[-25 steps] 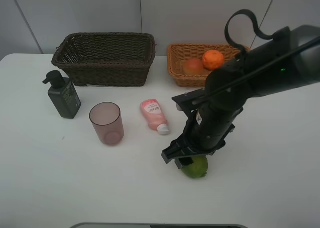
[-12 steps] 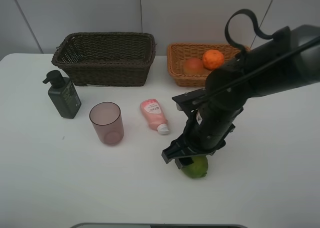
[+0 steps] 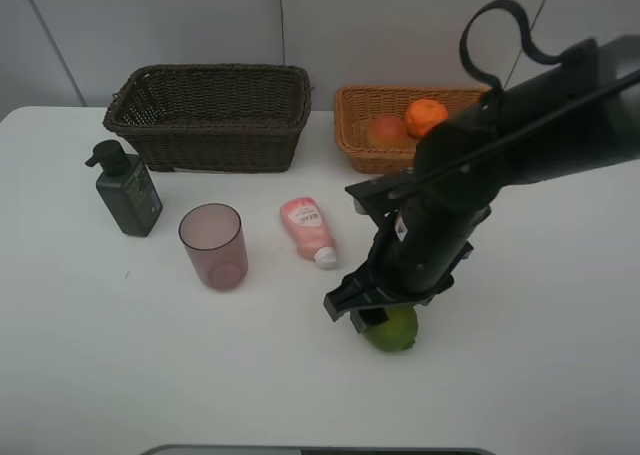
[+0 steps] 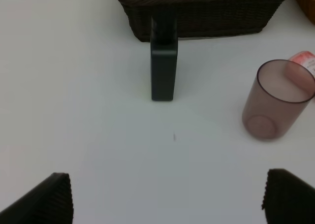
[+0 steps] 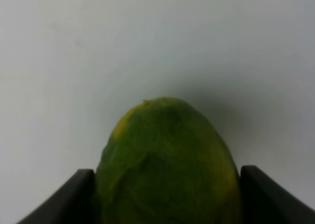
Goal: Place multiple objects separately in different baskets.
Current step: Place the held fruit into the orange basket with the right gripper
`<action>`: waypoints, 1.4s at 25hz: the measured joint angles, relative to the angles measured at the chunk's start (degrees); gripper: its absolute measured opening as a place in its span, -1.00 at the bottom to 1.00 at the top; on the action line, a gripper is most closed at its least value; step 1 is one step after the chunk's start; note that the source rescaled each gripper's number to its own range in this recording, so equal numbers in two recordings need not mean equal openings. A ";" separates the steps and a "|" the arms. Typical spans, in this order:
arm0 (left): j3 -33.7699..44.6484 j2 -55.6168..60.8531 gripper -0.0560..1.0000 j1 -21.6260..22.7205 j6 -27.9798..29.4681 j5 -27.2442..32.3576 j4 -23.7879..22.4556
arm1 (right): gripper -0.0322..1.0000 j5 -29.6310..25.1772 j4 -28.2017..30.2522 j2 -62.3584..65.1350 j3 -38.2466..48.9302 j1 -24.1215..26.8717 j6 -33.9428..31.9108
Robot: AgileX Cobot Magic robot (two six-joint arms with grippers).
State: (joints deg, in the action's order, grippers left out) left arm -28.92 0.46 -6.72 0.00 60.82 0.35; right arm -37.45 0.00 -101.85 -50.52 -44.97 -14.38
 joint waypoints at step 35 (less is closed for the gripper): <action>0.00 0.00 0.99 0.00 0.00 0.00 0.00 | -0.92 -17.85 15.19 -7.47 -40.41 26.01 0.00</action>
State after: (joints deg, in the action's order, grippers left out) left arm -28.92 0.46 -6.72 0.00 60.82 0.35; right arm -55.30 15.19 -109.31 -90.93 -18.97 -14.38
